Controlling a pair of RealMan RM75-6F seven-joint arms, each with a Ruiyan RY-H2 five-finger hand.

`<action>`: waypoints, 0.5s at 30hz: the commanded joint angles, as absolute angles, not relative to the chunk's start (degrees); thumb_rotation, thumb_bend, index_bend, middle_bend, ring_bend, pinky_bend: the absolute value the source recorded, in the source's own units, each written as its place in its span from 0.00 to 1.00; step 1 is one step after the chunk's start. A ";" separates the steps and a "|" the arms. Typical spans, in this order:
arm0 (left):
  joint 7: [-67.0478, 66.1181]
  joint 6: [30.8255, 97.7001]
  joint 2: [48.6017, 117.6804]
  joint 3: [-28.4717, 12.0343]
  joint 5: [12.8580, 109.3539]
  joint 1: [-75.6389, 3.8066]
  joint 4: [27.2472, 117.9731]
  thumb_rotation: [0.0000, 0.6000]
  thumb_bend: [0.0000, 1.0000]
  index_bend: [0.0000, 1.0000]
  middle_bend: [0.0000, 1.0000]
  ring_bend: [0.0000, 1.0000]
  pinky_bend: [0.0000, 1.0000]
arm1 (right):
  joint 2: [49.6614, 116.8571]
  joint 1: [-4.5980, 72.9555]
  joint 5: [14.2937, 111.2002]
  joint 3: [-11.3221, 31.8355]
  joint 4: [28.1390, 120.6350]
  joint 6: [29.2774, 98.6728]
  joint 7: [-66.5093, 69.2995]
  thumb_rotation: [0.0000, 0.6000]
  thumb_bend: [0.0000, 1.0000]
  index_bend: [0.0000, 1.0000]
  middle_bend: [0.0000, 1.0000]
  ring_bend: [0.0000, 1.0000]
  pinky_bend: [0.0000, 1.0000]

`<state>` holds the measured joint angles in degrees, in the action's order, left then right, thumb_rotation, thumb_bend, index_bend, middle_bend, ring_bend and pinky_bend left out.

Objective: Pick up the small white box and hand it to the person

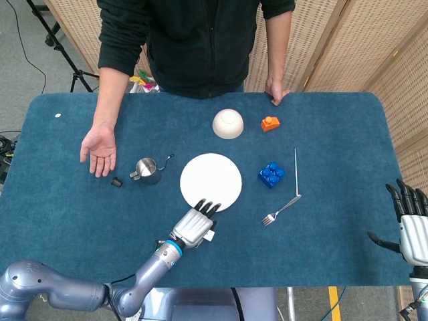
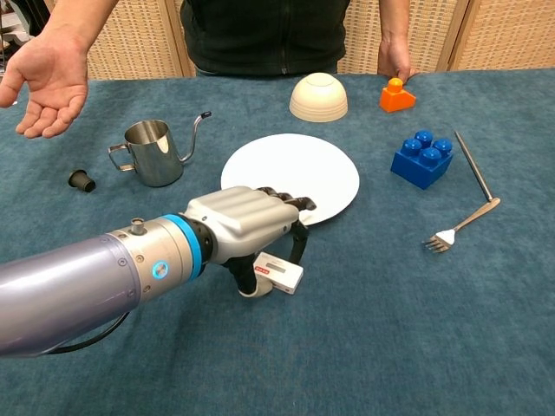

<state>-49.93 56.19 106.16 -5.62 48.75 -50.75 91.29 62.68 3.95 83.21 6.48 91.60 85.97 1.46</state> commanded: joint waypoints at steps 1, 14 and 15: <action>-50.08 57.46 105.53 -5.44 49.52 -50.81 91.96 1.00 0.48 0.65 0.00 0.00 0.00 | 62.61 3.92 83.21 6.51 91.65 86.06 1.59 1.00 0.00 0.00 0.00 0.00 0.00; -49.36 67.07 92.69 -3.68 67.19 -48.86 98.48 1.00 0.48 0.67 0.00 0.00 0.00 | 62.39 3.85 83.61 6.31 92.05 86.21 1.86 1.00 0.00 0.00 0.00 0.00 0.00; -48.13 67.94 90.78 -3.33 69.51 -48.38 98.92 1.00 0.48 0.68 0.00 0.00 0.00 | 62.36 3.82 83.65 6.30 92.10 86.28 1.90 1.00 0.00 0.00 0.00 0.00 0.00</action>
